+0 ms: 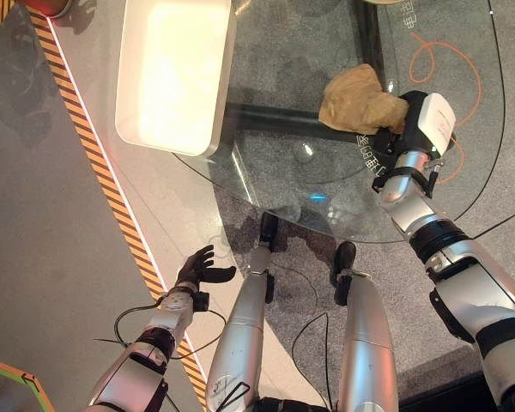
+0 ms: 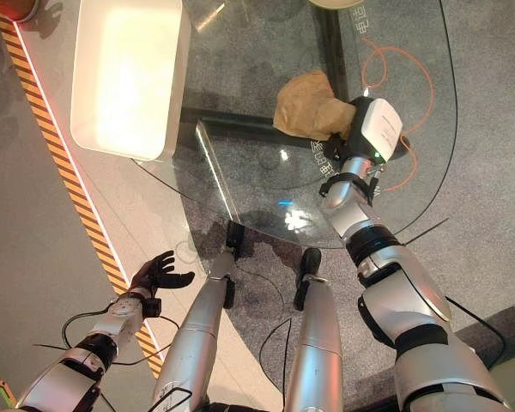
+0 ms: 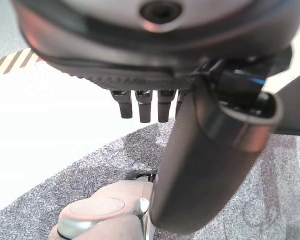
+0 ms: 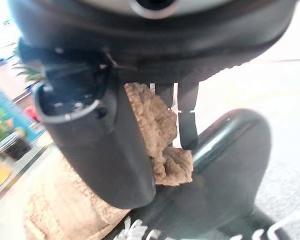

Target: Wipe the table with a cloth and put it in the basket.

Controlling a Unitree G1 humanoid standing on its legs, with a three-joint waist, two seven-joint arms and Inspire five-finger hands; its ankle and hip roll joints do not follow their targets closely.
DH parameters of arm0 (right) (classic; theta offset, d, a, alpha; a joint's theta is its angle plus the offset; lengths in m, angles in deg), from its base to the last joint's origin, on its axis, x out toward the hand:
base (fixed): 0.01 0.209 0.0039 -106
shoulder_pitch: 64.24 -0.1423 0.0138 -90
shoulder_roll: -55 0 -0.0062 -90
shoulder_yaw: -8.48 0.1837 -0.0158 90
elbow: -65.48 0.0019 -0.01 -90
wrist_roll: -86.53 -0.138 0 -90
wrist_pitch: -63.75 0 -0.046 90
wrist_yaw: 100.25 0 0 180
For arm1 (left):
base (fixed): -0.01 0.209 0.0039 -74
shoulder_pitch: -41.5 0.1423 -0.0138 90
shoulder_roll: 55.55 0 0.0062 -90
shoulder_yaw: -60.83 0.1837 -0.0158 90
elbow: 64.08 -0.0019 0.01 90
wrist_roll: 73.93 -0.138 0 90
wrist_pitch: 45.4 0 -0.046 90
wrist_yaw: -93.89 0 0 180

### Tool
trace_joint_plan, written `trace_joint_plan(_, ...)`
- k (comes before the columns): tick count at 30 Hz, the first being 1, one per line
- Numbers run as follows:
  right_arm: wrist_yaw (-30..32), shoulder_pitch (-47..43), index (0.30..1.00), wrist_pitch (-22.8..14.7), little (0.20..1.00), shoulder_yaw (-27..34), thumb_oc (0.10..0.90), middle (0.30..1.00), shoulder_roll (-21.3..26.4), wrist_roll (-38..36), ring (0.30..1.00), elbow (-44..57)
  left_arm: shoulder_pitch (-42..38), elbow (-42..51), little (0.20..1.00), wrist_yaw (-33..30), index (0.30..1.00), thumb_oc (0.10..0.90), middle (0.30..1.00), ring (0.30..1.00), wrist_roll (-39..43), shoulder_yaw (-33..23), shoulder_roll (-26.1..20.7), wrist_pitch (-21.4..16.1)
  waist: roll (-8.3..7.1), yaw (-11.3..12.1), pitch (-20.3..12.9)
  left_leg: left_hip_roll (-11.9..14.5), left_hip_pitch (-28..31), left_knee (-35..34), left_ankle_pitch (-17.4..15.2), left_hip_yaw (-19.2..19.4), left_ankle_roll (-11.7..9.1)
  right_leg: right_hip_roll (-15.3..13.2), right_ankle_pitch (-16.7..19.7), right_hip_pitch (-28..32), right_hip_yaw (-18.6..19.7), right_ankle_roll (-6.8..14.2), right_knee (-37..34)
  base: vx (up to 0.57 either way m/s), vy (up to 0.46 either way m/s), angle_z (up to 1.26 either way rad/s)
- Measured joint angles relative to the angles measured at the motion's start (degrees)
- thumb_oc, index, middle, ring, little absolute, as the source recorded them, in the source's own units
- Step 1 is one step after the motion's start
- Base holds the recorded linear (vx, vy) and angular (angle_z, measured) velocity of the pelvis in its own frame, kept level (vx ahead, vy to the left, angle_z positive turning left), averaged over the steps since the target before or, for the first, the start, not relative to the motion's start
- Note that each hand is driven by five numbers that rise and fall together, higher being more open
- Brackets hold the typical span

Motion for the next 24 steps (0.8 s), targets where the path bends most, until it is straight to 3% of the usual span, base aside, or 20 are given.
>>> trace_joint_plan(14, 3.3, -1.3, 0.3, -4.6, 0.2, 13.2, 0.1, 0.3, 2.1, -13.8, 0.3, -11.9, 0.0, 0.0, 0.9, 0.3, 0.9, 0.8, 0.9, 0.9, 0.1, -0.2, -3.3, 0.1, -1.69, -1.5, 0.2, -0.5, -0.2, 0.0, 0.2, 0.7, 1.1, -0.1, 1.1, 0.4, 1.1, 1.4, -1.7, 0.0, -0.009, -0.01)
trace_joint_plan(24, 4.4, -0.1, 0.3, -5.0, 0.2, 16.4, 0.1, 0.3, 4.3, -22.8, 0.3, -13.5, -0.2, -0.1, 0.9, 1.4, 0.9, 0.8, 0.9, 0.9, 0.2, -0.4, -3.7, 0.1, -1.72, -3.0, 0.2, -0.1, -1.1, 0.8, 0.1, 0.8, 1.3, 0.5, 2.2, 0.4, 1.2, 1.7, -3.3, 0.0, -0.006, -0.03)
